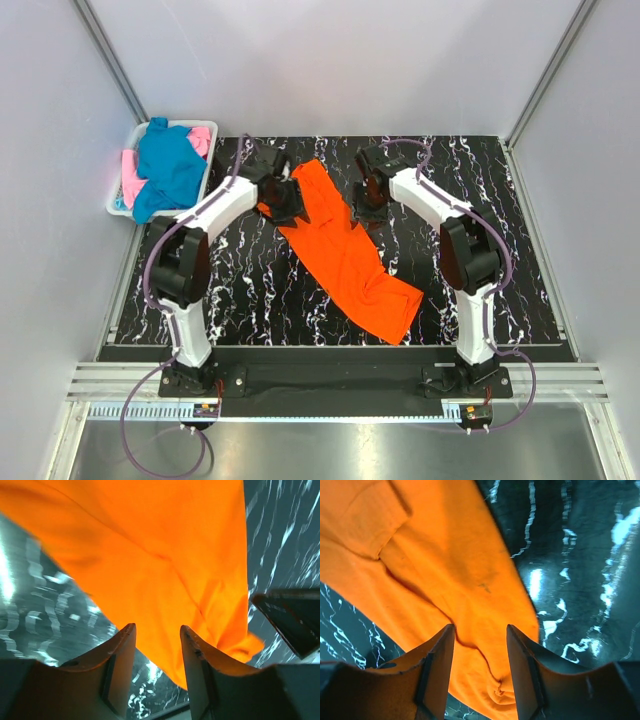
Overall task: Fold and stack the t-shirts
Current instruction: Fold the tshirt
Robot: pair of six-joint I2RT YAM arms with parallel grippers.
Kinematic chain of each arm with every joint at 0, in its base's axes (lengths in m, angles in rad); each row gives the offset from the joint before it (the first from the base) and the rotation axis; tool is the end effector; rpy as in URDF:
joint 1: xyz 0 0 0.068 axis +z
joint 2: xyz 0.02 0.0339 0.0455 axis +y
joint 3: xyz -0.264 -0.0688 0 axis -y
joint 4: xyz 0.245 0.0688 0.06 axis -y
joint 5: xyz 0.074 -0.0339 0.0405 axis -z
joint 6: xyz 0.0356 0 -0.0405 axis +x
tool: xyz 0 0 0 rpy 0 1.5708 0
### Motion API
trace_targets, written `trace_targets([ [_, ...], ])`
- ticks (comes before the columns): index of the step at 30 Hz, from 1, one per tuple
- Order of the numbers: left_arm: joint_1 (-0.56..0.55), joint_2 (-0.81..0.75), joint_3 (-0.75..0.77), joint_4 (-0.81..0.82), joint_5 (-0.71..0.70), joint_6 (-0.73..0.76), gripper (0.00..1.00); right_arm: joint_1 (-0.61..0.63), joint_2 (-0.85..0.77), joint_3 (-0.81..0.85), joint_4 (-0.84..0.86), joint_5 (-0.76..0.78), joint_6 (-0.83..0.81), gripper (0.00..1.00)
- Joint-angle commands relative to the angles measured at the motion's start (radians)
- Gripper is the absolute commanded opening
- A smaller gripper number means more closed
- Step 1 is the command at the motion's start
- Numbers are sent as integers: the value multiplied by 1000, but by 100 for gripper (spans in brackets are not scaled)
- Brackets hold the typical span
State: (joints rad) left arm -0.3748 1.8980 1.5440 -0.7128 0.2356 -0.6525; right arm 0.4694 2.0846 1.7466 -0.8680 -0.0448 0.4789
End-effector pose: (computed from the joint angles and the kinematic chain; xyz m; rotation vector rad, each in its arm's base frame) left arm 0.3766 -0.1571 0.2397 -0.2974 2.7332 -0.6309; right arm 0.3916 0.2004 0.2164 0.0017 2.8226 0.2940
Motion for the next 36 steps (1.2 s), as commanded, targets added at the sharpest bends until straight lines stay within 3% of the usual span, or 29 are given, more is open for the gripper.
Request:
trace_targets([
  [1, -65, 33, 19, 6, 31, 1, 44, 14, -27, -30, 63, -99, -52, 53],
  [11, -99, 110, 70, -17, 7, -12, 37, 12, 48, 22, 136, -239, -92, 52],
  [20, -130, -25, -90, -17, 1, 19, 36, -6, 334, 440, 141, -487, -109, 52],
  [25, -133, -83, -182, 10, 73, 19, 36, -11, 503, 649, 123, -628, -94, 52],
  [29, -151, -111, -225, 55, 143, 25, 36, -14, 623, 764, 116, -662, -65, 52],
  [36, -161, -114, -239, 59, 168, 31, 36, -18, 654, 761, 109, -601, -68, 53],
])
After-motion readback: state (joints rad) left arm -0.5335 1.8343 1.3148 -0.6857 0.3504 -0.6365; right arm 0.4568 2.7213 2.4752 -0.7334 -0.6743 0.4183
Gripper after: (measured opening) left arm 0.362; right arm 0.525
